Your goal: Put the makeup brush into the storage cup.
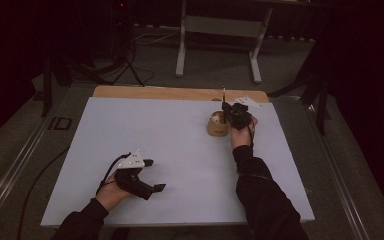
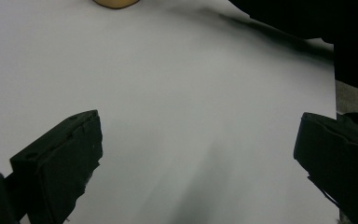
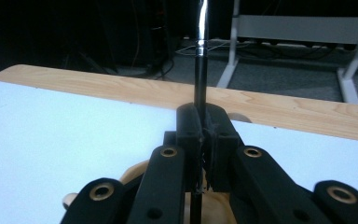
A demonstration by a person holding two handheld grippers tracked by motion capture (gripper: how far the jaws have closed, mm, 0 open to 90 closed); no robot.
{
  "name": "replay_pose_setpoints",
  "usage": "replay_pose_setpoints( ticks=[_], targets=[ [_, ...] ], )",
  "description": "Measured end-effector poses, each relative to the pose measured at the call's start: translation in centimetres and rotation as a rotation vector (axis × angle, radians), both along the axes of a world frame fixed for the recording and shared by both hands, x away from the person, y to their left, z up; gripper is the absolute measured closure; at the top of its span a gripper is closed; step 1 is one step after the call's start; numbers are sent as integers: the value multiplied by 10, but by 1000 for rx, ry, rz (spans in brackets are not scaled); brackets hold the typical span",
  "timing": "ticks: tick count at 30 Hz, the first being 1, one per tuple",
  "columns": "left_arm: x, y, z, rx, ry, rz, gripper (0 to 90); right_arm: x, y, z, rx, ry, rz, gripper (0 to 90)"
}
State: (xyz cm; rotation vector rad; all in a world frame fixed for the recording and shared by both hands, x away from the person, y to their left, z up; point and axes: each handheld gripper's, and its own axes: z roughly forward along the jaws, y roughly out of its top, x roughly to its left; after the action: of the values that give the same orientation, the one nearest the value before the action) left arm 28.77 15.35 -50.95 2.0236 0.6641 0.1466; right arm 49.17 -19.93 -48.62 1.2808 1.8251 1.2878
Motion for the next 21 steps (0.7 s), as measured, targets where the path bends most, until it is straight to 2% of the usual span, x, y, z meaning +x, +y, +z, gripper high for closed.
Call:
replay_pose_setpoints(
  ticks=[3,10,14,16,18,19,20,21],
  targets=[
    [1,0,-1,-3,2,0,12,0,-1,-1,-7,13,-6,858],
    [1,0,-1,4,0,-6,11,-1,-3,0,11,35,10,840],
    [1,0,-1,6,0,-2,11,0,-3,6,50,38,-29,607],
    [1,0,-1,8,0,-4,12,0,-4,11,65,42,-29,532],
    [1,0,-1,8,0,-4,11,1,-4,13,63,49,-33,532],
    [1,0,-1,11,-3,-3,11,3,-3,17,72,81,-34,329],
    [1,0,-1,10,-2,-4,11,4,-3,19,69,90,-35,270],
    [1,0,0,11,-3,-3,11,4,-2,20,52,95,-48,250]
  ],
)
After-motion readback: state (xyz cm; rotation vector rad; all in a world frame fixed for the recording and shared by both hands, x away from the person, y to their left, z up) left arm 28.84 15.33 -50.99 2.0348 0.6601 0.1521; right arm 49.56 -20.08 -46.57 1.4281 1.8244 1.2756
